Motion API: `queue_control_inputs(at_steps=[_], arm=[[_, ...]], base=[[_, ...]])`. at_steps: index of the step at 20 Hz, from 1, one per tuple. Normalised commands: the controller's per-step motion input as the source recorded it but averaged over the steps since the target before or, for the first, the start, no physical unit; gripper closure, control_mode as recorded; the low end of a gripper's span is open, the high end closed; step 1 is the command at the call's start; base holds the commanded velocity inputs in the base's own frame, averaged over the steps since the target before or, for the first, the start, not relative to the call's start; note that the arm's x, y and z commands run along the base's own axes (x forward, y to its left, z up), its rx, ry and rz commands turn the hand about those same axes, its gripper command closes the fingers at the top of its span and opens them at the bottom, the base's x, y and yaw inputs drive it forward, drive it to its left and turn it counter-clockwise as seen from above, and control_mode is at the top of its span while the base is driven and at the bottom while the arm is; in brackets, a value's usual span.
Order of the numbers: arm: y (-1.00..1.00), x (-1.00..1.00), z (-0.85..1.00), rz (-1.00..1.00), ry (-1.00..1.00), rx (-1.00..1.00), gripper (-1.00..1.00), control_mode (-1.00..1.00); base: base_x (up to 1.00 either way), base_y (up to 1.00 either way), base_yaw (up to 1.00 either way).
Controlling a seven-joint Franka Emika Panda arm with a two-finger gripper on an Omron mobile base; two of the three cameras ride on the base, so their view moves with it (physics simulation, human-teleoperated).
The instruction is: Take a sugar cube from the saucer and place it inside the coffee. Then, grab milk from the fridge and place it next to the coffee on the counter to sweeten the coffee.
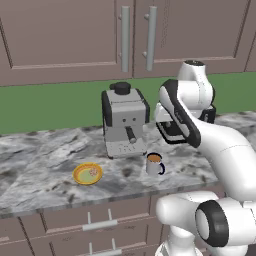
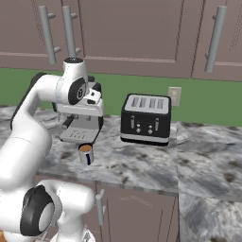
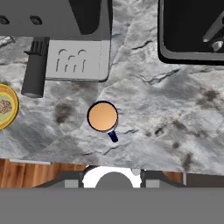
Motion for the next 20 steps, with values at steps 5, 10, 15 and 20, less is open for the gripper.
queue_control_inputs(at_steps=[5, 10, 15, 20], arm=[[0.22, -0.06, 0.0, 0.01, 0.0, -0.01, -1.0, -1.0], [0.69, -0.55, -0.04, 0.02, 0.0, 0.0, -1.0, -1.0], [1.0, -0.41, 0.0, 0.08, -0.06, -0.11, -1.0, -1.0], [1.0, -0.31, 0.0, 0.14, 0.0, -0.29, -1.0, -1.0]], base=[[0.0, 0.0, 0.0], [0.0, 0.0, 0.0], [0.0, 0.0, 0.0], [0.0, 0.0, 0.0]])
